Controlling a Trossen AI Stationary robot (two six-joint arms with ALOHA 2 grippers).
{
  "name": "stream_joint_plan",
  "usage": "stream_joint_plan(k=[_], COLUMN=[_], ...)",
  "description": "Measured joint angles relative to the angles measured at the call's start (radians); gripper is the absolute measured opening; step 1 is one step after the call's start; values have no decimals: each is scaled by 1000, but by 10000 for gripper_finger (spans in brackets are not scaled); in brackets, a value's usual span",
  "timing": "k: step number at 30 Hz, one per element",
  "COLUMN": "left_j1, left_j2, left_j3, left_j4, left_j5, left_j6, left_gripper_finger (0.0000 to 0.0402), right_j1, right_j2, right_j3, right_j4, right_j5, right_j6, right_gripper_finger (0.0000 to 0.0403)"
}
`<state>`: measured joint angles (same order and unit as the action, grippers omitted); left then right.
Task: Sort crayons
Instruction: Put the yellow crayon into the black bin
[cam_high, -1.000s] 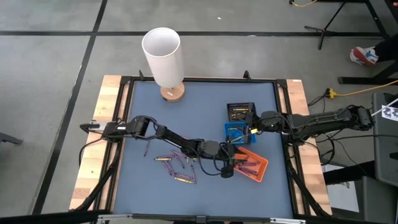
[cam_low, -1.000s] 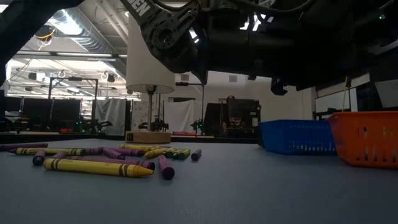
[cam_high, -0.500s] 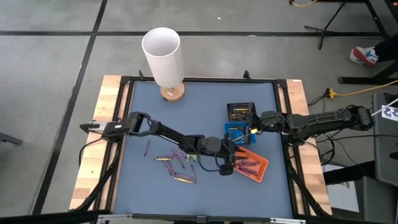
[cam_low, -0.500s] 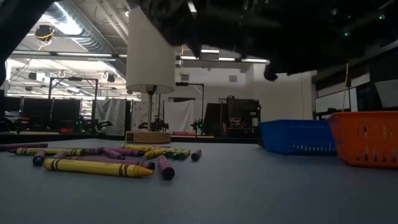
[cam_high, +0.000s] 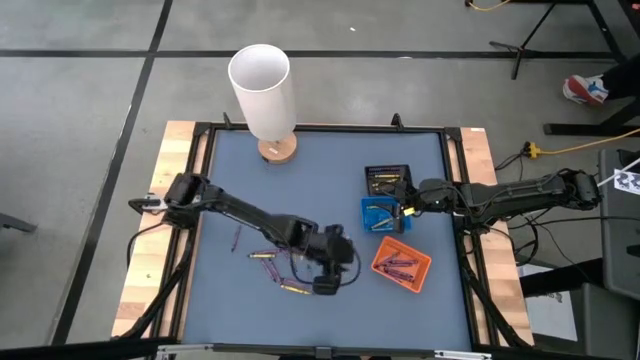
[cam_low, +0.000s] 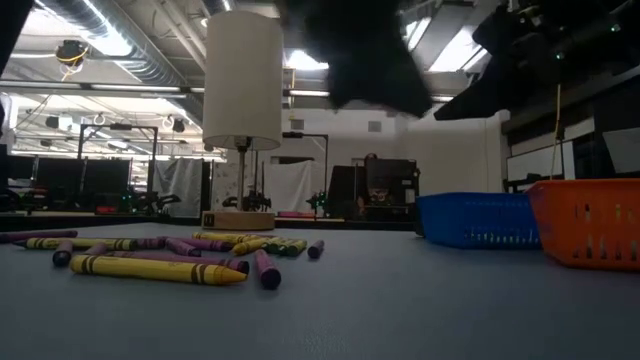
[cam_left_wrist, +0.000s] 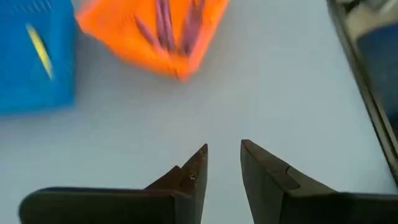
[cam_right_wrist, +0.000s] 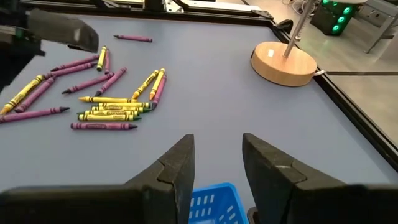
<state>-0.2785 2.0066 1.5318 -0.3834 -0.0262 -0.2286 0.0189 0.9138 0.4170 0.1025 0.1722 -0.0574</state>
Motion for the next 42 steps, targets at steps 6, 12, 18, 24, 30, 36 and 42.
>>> stream_joint_plan(k=[6,12,18,24,30,36,42], left_j1=[-105,-193,-252,-255,-254,-254,-255], left_j2=[1,1,1,2,2,-1,-4], left_j3=[-1,-3,-66,-141,-186,-207,-226], left_j4=[-257,-376,-376,-372,-358,-329,-297], left_j5=[-6,-42,-69,-68,-66,-64,-63], left_j6=[-128,-189,-191,-265,-267,-267,-267], left_gripper_finger=[74,66,63,64,56,47,30], right_j1=[0,0,0,0,0,0,0], right_j2=[0,0,0,0,0,0,0], right_j3=[0,0,0,0,0,0,0], right_j4=[1,1,1,1,1,1,1], right_j5=[-3,-3,-2,-2,-1,0,0], right_j6=[0,0,0,0,0,0,0], right_gripper_finger=[134,134,134,134,134,134,134])
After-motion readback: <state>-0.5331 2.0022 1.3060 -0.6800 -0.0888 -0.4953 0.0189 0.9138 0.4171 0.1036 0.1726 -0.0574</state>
